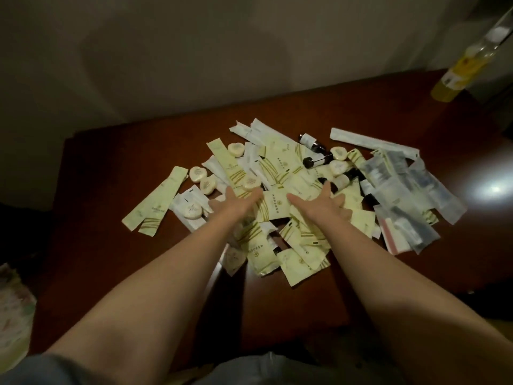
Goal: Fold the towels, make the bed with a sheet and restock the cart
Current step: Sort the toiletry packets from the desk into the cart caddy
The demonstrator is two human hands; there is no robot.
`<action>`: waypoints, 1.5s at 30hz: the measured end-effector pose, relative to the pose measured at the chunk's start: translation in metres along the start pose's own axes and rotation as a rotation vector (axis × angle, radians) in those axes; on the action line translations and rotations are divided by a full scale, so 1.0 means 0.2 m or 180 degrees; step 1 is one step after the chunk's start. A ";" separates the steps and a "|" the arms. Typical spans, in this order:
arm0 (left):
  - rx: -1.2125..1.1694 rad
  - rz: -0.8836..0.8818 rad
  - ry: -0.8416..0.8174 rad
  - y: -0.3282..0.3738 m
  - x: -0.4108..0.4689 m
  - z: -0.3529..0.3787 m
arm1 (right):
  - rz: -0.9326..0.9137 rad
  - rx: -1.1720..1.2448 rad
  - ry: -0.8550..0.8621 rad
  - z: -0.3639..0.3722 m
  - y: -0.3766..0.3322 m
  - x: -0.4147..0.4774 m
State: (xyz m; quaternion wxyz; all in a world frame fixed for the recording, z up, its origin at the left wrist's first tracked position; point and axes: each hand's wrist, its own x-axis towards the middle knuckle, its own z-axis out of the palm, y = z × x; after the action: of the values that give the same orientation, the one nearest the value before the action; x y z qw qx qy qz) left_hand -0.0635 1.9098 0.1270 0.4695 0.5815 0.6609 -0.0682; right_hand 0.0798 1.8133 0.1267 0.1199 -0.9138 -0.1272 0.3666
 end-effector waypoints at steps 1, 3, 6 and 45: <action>0.0231 0.0001 0.0015 -0.01 -0.01 0.03 | -0.0047 -0.0058 -0.0020 0.03 -0.01 -0.01; 0.0598 0.0071 0.0057 -0.02 -0.04 0.09 | -0.0131 -0.0169 -0.0025 0.09 -0.02 -0.03; 0.0620 0.0082 0.0121 0.00 -0.06 0.12 | -0.0260 -0.0305 0.0153 0.15 -0.01 -0.07; -0.2849 0.0414 -0.1049 0.00 -0.11 0.26 | -0.1086 0.1947 0.0032 0.19 0.06 -0.18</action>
State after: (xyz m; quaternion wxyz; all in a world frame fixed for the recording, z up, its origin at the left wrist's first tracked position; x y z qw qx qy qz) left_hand -0.0381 1.8608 0.1140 0.7755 0.3439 0.5043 0.1612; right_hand 0.0296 1.7950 0.1197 0.4483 -0.8029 -0.1618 0.3579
